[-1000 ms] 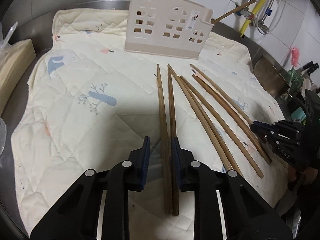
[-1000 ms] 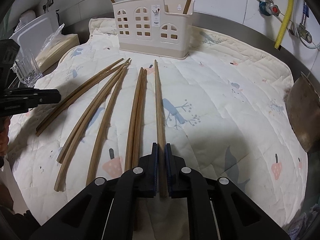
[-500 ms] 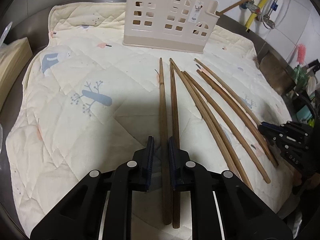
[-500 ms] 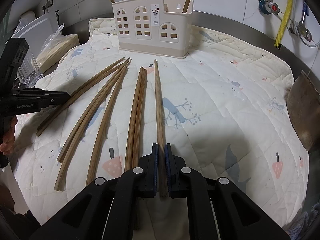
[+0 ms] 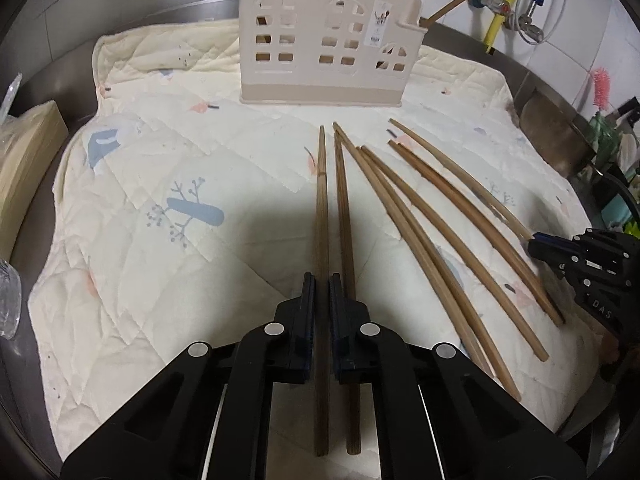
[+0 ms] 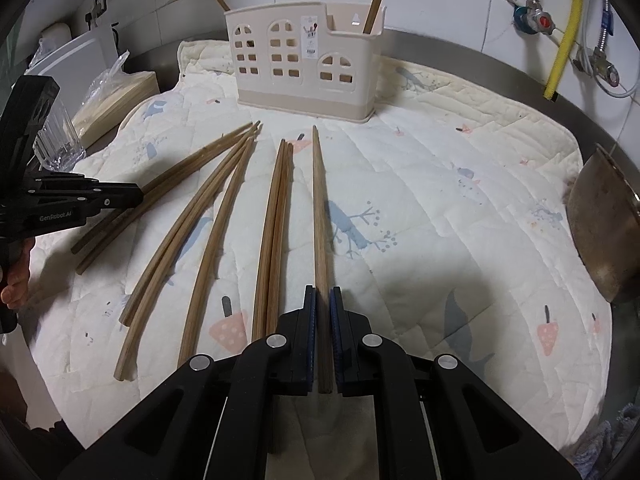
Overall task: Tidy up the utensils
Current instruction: 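Lift the chopstick with the left tool and carry it over the holder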
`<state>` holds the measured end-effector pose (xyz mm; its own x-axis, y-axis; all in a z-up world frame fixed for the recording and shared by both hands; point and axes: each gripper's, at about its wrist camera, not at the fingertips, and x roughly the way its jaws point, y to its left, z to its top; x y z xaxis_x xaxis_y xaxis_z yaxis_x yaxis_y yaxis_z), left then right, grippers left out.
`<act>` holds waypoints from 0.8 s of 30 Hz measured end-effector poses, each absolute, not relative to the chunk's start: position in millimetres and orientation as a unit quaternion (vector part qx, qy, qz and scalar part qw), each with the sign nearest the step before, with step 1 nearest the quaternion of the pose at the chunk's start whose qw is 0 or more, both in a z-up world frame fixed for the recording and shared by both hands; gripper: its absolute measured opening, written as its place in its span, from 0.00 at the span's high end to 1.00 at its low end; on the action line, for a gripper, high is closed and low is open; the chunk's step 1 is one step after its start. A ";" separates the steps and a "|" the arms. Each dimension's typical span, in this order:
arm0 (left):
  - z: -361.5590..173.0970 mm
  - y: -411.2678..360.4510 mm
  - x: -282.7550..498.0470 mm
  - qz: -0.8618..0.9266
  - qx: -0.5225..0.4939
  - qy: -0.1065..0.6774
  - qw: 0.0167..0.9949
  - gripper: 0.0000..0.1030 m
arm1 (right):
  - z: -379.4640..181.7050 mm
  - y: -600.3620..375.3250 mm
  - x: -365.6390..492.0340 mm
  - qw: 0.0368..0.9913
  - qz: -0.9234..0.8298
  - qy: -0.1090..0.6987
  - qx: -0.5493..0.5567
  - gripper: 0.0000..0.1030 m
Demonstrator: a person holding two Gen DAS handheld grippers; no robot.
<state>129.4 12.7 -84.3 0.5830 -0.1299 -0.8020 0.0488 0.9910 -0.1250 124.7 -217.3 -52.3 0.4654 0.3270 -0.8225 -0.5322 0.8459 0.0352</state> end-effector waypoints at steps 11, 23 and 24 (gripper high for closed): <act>-25.3 19.9 110.6 -0.059 -0.047 0.385 0.920 0.94 | 6.4 -224.4 121.2 0.881 0.256 0.385 -0.100 0.94; 15.7 21.1 116.0 -0.074 -0.042 0.343 0.935 0.94 | 55.1 -208.5 134.2 0.896 0.278 0.336 -0.083 0.94; 20.5 21.4 117.4 -0.075 -0.039 0.339 0.937 0.94 | 59.0 -207.3 137.0 0.896 0.280 0.334 -0.082 0.94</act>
<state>117.4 21.4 20.5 0.7589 -0.1670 -0.6294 0.1138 0.9857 -0.1244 137.0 -207.3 59.0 0.6191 0.4478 -0.6451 -0.5573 0.8293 0.0408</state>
